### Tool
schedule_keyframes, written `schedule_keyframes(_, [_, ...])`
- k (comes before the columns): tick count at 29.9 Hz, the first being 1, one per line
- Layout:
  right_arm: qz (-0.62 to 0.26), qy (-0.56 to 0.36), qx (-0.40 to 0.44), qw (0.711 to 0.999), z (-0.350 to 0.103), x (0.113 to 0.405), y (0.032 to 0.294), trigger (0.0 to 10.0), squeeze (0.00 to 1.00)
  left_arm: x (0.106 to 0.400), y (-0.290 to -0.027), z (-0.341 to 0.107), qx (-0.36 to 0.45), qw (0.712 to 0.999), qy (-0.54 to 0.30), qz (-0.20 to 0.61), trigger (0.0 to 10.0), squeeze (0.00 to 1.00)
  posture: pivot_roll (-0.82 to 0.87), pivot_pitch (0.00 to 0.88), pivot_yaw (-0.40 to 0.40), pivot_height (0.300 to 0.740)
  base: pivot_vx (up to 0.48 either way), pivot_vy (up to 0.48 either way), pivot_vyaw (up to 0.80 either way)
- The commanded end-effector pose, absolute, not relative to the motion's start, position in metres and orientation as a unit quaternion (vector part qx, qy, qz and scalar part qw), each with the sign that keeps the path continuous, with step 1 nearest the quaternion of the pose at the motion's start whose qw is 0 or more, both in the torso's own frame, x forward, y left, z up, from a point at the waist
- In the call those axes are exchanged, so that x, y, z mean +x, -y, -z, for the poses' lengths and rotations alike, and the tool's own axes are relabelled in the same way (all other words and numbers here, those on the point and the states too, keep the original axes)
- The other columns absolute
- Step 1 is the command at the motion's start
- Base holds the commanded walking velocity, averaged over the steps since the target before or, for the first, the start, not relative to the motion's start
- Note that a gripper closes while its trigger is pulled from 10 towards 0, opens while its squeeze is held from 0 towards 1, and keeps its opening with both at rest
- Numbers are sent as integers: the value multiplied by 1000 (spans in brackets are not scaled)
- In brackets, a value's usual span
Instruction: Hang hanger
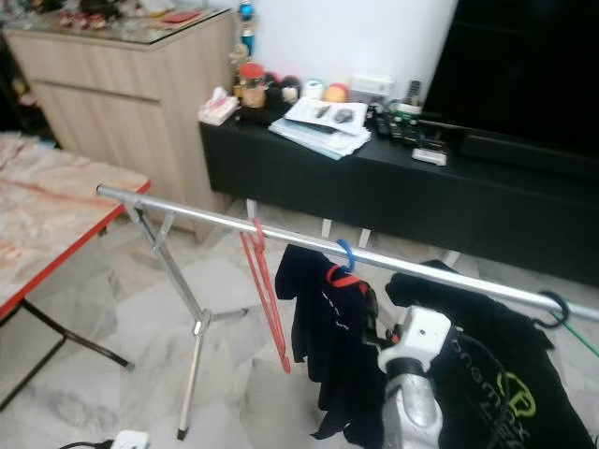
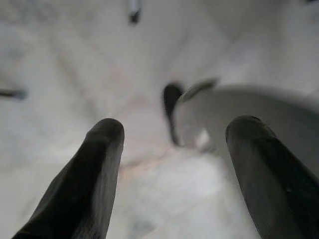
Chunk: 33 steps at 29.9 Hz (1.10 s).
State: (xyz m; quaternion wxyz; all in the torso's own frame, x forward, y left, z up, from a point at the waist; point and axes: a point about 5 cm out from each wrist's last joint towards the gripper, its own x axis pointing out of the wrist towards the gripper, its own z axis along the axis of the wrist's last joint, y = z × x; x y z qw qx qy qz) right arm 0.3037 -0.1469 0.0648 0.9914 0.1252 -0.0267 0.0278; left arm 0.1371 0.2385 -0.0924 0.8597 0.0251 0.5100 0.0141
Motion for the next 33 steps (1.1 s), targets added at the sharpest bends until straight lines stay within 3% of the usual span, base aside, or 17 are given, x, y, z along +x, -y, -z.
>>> schedule_keyframes(1, [-3,20,118,993,-59,298,165,10000,0,142,-233,92,16,864,-504,-6,10000,0,-76,73,-25,740,0,0,0])
schedule_keyframes(13, [-38,16,91,995,-59,285,168,10000,0,145,-208,96,9,864,-503,8,10000,0,-76,77,-30,740,0,0,0])
schedule_keyframes(20, [-155,-22,56,986,-55,276,166,10000,0,153,-201,95,9,866,-500,12,10000,0,-78,78,-29,740,0,0,0])
schedule_keyframes(28, [-175,-12,34,984,-71,290,174,10000,0,157,-200,93,10,868,-497,12,10000,0,-78,78,-25,740,0,0,0])
schedule_keyframes(33, [-202,-20,15,979,-80,314,160,10000,0,156,-219,90,14,869,-495,4,10000,0,-72,78,-19,740,0,0,0])
